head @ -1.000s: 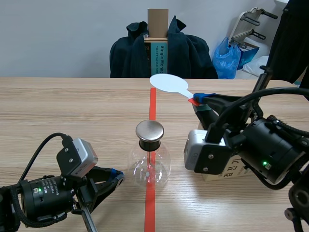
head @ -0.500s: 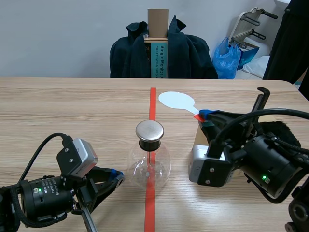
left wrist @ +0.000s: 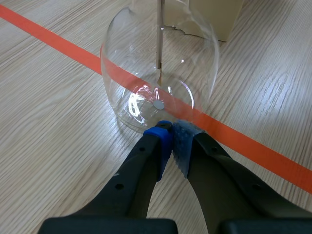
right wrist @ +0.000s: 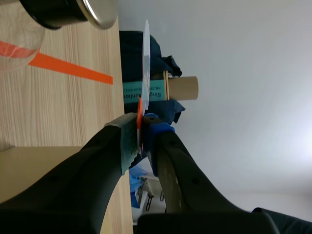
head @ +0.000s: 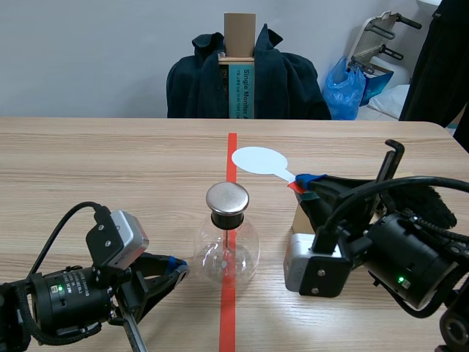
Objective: Do the electroscope experiment.
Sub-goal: 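Bring the plate to the electroscope and point at the metal foil, then move the plate toward and away from the electroscope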
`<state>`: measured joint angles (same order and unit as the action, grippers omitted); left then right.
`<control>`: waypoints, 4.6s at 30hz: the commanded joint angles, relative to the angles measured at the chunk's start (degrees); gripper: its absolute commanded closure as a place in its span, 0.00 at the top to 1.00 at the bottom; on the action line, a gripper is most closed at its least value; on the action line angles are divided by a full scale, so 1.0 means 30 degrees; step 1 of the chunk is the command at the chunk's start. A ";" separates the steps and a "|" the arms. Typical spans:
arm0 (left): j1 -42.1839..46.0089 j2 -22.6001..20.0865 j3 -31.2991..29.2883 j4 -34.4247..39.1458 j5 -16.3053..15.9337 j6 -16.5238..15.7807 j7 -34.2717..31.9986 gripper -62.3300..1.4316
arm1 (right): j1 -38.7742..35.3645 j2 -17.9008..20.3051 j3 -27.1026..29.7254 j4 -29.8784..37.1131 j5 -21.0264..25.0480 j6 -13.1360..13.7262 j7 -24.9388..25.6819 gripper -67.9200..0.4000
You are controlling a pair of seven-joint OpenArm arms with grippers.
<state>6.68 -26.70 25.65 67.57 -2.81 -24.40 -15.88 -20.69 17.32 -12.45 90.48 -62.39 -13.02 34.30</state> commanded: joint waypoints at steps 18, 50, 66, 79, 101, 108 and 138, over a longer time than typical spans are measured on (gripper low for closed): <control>-0.0058 0.0051 -0.0051 0.0204 -0.0182 -0.0036 -0.0255 0.07 | -0.0597 0.0153 0.0124 0.0262 -0.1515 -0.2033 0.3104 0.02; -0.0051 0.0051 -0.0051 0.0204 -0.0182 -0.0044 -0.0197 0.07 | -0.1115 0.0146 0.0124 0.0262 -0.2113 -0.2863 -0.0758 0.02; -0.0051 0.0058 -0.0051 0.0204 -0.0189 -0.0051 -0.0204 0.07 | -0.1107 0.0153 0.0131 0.0262 -0.2135 -0.2878 -0.4058 0.02; -0.0015 0.0051 -0.0051 0.0204 -0.0189 -0.0051 -0.0211 0.07 | -0.1100 0.0153 0.0124 0.0262 -0.2608 -0.3060 -0.0423 0.02; -0.0007 0.0058 -0.0051 0.0204 -0.0189 -0.0051 -0.0211 0.07 | -0.1100 0.0102 0.0124 0.0262 -0.2703 -0.3876 0.3191 0.02; -0.0007 0.0058 -0.0051 0.0204 -0.0189 -0.0051 -0.0211 0.07 | -0.1107 -0.0015 0.0124 0.0262 -0.2805 -0.3898 0.1647 0.02; -0.0015 0.0051 -0.0051 0.0204 -0.0189 -0.0044 -0.0379 0.07 | -0.1100 -0.0590 0.0124 -0.0539 -0.3075 -0.4692 -0.3810 0.02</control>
<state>6.70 -26.70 25.65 67.57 -2.81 -24.40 -15.77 -24.21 15.55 -12.45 88.12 -71.88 -26.00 22.48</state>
